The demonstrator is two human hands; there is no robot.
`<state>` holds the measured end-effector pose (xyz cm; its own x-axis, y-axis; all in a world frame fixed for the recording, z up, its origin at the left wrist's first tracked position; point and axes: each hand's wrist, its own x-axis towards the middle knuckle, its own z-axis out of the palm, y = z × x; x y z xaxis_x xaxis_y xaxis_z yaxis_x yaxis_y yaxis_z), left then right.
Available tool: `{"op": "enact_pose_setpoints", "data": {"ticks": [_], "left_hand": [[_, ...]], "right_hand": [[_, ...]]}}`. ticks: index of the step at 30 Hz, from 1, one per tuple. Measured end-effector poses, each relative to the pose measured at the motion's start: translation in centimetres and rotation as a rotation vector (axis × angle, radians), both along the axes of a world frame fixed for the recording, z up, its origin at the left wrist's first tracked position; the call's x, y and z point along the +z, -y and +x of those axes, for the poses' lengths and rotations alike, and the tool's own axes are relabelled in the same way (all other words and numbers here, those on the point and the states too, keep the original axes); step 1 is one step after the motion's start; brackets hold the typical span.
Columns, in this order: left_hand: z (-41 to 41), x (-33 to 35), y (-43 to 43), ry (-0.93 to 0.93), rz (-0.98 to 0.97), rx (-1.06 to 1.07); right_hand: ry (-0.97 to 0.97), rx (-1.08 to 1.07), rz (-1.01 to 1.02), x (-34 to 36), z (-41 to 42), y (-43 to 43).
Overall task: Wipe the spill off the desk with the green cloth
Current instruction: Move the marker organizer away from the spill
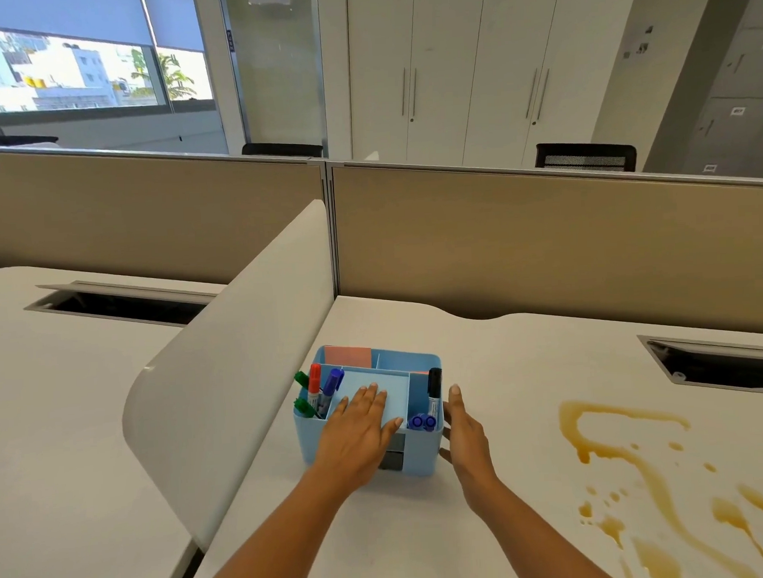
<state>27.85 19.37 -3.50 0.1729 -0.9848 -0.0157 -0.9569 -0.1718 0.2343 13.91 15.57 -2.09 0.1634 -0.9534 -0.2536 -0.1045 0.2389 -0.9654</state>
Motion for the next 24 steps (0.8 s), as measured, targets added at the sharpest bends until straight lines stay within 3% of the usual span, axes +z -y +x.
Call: {"op": "enact_pose_setpoints", "data": {"ticks": [24], "left_hand": [[5.7,1.3,-3.3,0.011,0.01,0.054]], "right_hand": [[-0.016,0.116,0.011,0.4,5.3,-1.8]]}}
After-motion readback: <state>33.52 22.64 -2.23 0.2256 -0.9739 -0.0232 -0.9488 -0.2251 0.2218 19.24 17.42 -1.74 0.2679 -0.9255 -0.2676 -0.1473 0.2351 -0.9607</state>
